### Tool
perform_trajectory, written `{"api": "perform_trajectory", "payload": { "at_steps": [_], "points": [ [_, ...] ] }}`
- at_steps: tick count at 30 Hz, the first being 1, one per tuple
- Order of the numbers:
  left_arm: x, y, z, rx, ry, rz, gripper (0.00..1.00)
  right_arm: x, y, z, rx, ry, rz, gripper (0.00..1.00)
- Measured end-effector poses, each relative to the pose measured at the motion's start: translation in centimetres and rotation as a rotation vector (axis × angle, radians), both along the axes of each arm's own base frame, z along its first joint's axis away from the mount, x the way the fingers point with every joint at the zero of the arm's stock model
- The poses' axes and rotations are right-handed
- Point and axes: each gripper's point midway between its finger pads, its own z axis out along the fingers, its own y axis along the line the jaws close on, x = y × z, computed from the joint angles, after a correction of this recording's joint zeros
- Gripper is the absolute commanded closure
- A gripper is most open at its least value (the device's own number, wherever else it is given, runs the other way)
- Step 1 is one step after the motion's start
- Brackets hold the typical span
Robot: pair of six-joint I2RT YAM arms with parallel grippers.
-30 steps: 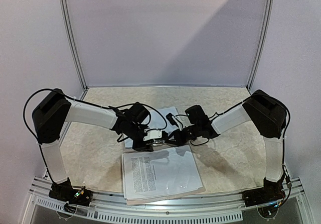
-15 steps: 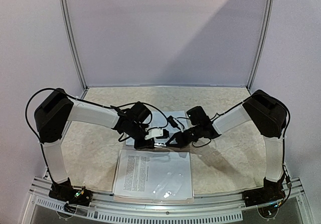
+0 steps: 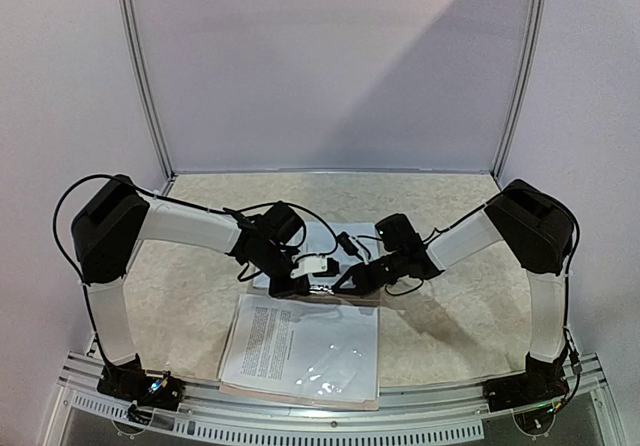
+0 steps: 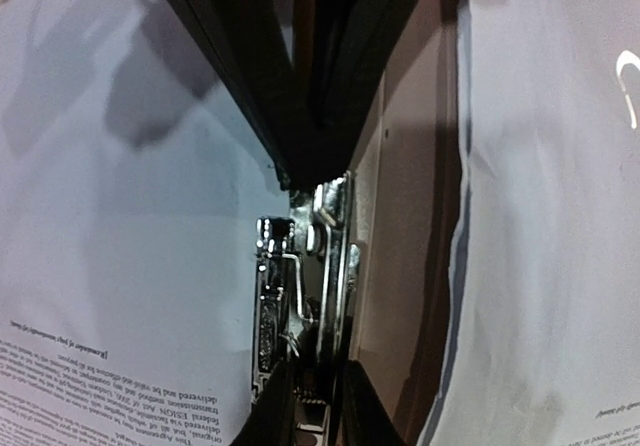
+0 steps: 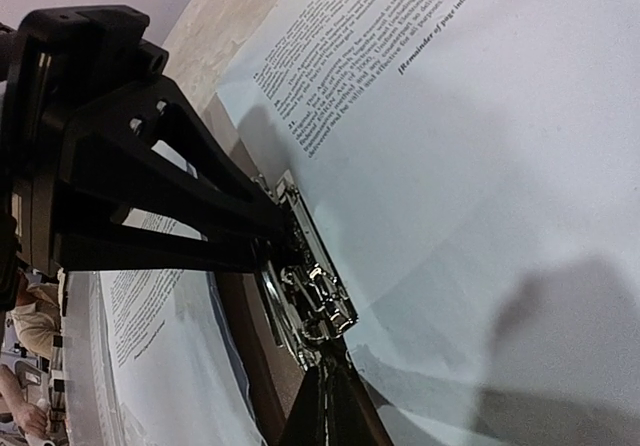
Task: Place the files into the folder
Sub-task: Clamp the file and folder together.
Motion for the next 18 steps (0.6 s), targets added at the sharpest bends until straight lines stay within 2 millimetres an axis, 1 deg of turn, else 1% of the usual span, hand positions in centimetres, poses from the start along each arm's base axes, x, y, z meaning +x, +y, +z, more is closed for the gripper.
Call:
{"api": "perform_trajectory", "payload": {
  "at_steps": [10,14,18],
  "points": [
    [-0.7,-0.7,0.1,-0.021,0.014,-0.025,0.89,-1.1,-0.8,0.8,0.002,0.053,-0.029,1.0],
    [-0.6,-0.6,0.1,-0.02,0.008,-0.022,0.89,-2.7,-1.5,0.1,-0.035,0.122,-0.012,1.0],
    [-0.6,-0.6,0.1,-0.02,0.008,-0.022,0.89,-3.0,-1.4,0.1,-0.038,0.136,-0.006,1.0]
  ]
}}
